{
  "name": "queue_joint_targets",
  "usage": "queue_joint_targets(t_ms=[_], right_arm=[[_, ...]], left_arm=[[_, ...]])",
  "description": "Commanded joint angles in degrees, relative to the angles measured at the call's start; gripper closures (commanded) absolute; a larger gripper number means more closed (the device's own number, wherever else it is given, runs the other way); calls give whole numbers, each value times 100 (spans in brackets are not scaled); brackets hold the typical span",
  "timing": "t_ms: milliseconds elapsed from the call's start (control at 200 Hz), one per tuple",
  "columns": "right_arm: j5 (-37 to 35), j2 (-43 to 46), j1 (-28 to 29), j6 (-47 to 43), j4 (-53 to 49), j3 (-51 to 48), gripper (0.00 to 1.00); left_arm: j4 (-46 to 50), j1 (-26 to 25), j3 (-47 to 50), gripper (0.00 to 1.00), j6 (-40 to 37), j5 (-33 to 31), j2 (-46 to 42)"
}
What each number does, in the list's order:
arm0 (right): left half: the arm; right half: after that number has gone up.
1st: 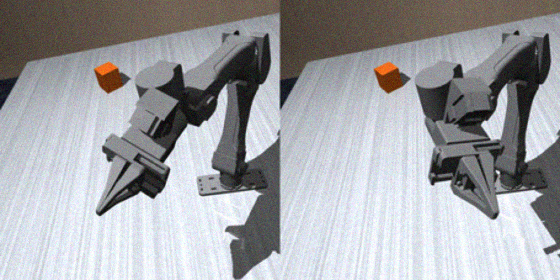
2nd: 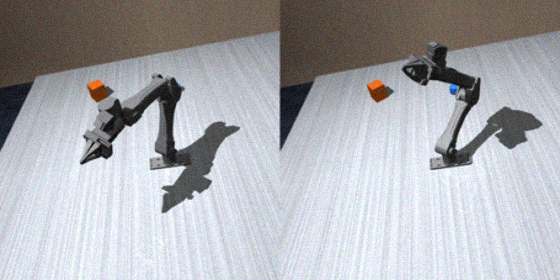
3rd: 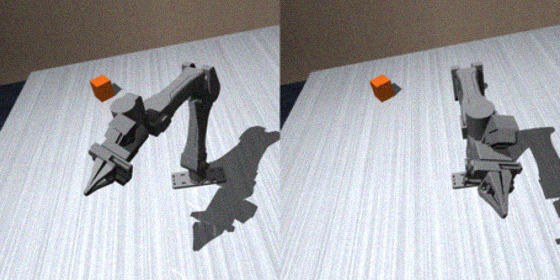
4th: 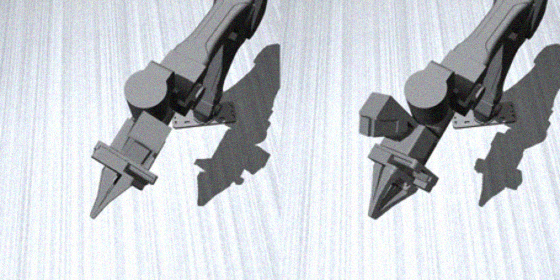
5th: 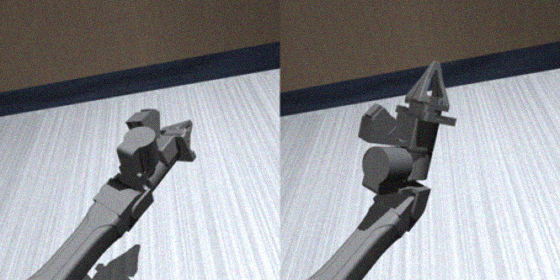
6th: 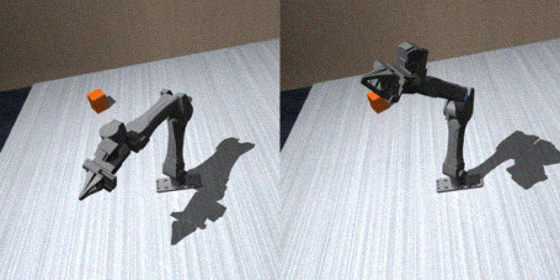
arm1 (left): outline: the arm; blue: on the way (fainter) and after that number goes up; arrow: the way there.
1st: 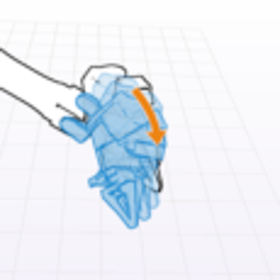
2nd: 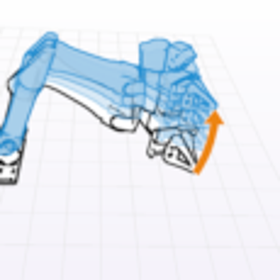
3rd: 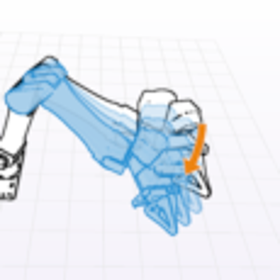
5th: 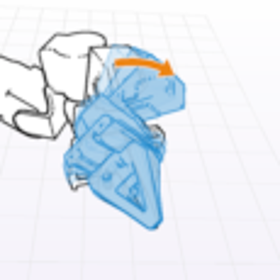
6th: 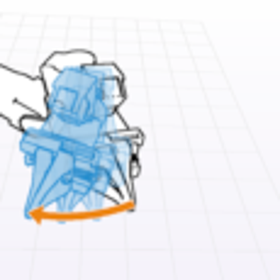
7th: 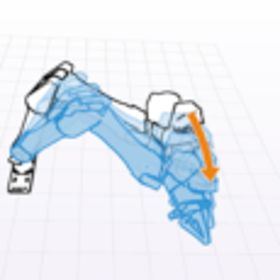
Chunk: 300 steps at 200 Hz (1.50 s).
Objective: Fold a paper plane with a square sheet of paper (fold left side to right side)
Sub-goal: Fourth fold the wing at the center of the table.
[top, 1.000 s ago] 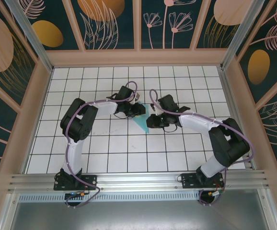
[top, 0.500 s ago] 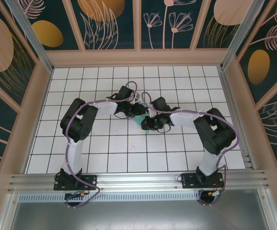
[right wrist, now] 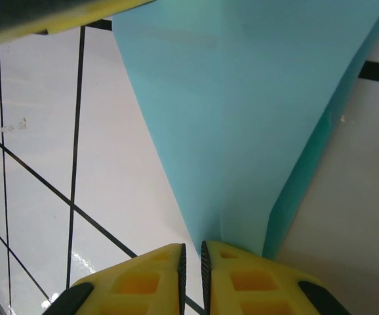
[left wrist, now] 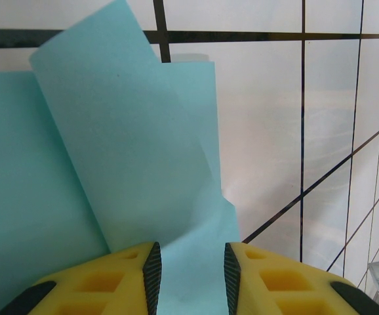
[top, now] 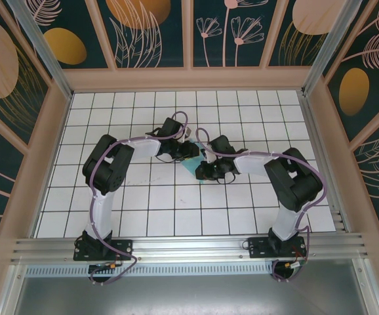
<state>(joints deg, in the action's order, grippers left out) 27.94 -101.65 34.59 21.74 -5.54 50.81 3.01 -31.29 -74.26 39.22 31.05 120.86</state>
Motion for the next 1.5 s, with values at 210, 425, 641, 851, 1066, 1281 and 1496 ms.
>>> queue_joint_targets(t_ms=[210, 425, 641, 851, 1066, 1281, 1496], right_arm=[[-212, 13, -3, 5, -440, -418, 83], [-263, 199, 12, -36, -743, -628, 88], [-239, 272, 13, -85, -896, -786, 89], [-210, 285, 37, -63, -908, -919, 90], [-228, 394, 47, 6, -883, -1123, 91], [-261, 395, 56, 4, -887, -1187, 91], [-411, 294, 46, 58, -864, -1183, 91]], left_arm=[[303, -2, 114, 65, -132, -354, 285], [324, -2, 93, 65, -142, -372, 313], [347, -5, 70, 65, -143, -372, 307], [371, -6, 61, 65, -152, -402, 302], [388, -9, 41, 65, -152, -390, 289], [396, -6, 43, 65, -151, -389, 257], [292, -3, 105, 63, -87, -302, -236]])
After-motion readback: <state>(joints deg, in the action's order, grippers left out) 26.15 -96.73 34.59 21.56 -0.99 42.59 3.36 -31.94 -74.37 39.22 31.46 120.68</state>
